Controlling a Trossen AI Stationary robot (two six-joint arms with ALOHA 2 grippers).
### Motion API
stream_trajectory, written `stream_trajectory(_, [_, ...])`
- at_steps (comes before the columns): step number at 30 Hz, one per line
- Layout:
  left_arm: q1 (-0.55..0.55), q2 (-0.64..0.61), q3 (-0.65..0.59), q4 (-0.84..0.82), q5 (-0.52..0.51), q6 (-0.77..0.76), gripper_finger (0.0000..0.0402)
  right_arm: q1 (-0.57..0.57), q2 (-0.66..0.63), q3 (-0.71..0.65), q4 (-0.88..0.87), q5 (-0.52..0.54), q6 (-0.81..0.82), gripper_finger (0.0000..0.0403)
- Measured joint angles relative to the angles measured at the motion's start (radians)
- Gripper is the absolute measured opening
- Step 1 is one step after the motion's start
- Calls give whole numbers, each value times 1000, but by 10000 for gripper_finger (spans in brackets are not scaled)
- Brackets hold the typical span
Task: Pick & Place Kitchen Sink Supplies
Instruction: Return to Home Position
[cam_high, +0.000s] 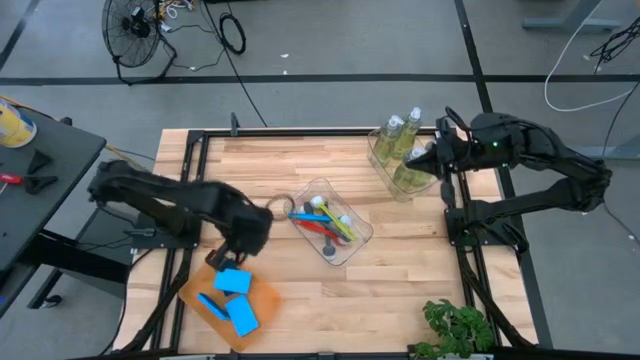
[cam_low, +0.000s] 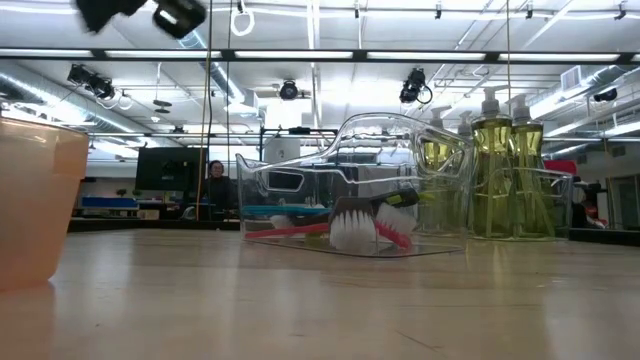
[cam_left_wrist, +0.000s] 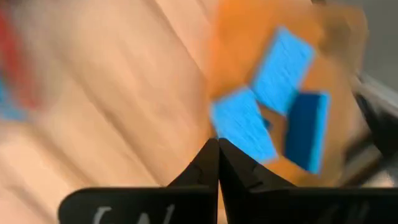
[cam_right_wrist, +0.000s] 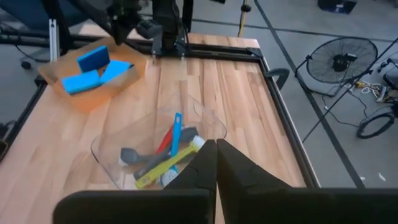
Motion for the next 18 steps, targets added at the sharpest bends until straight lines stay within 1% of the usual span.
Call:
stream_trajectory(3, [42, -86, 0, 83, -56, -1, 6, 0, 11, 0, 38, 0, 10, 8])
stream_trajectory(6, [91, -158, 0, 144, -88, -20, 4, 0, 30, 0, 79, 0, 10, 8])
stream_trajectory(9, [137, -223, 0, 170, -101, -21, 3, 0, 54, 0, 106, 0, 10, 8])
stream_trajectory(13, [192, -292, 0, 222, -121, -21, 5, 0, 95, 0, 84, 0, 11, 8])
stream_trajectory(18, [260, -354, 0, 306, -121, -20, 3, 0, 136, -18, 108, 0, 58, 8])
